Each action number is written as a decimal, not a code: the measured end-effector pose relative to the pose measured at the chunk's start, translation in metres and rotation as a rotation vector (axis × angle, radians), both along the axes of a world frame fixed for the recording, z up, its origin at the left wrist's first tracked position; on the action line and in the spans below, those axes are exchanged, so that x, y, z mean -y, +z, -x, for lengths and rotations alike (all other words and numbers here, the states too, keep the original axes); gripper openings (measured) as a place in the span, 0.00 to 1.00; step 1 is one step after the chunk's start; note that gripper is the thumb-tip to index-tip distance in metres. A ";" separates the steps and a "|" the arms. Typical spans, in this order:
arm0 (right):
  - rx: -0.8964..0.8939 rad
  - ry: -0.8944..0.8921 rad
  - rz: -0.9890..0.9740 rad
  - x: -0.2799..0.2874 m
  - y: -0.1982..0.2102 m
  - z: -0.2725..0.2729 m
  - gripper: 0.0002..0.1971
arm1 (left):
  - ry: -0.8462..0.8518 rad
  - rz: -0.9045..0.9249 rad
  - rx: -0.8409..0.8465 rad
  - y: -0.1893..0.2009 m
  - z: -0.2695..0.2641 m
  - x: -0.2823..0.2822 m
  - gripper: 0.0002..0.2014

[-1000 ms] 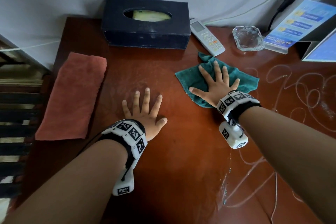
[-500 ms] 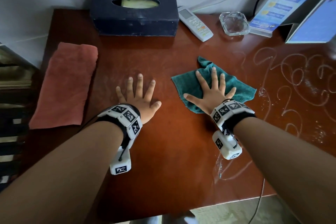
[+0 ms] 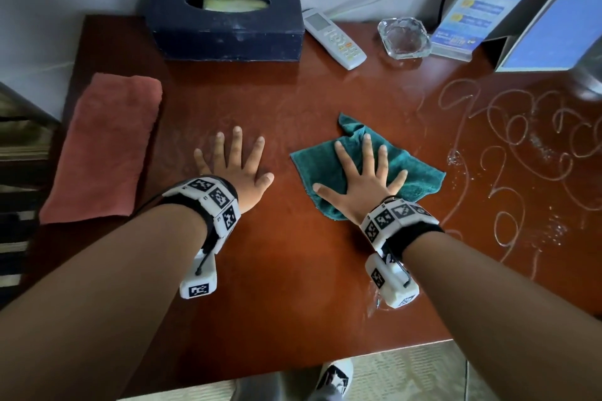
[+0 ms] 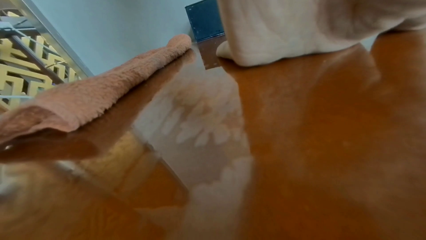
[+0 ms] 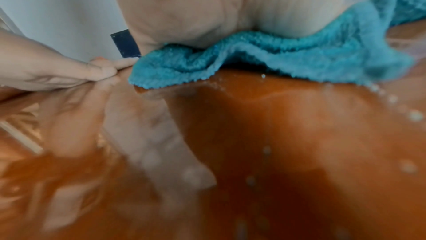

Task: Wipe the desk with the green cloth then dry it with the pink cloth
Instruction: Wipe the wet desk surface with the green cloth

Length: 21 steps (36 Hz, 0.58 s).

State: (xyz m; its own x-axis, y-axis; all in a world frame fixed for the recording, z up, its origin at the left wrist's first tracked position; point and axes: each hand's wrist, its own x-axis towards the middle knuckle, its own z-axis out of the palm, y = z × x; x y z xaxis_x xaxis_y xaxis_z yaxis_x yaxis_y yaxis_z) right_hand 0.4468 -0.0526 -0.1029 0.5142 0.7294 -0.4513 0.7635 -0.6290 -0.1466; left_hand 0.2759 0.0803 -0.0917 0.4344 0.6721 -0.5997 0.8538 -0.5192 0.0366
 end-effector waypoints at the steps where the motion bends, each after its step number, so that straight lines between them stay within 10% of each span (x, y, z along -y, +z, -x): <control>1: -0.004 0.005 0.003 0.001 0.001 0.000 0.45 | 0.004 -0.005 -0.001 0.001 0.000 0.001 0.32; 21: 0.019 0.172 -0.004 0.064 0.001 0.027 0.45 | 0.044 0.032 0.115 0.004 0.012 0.130 0.32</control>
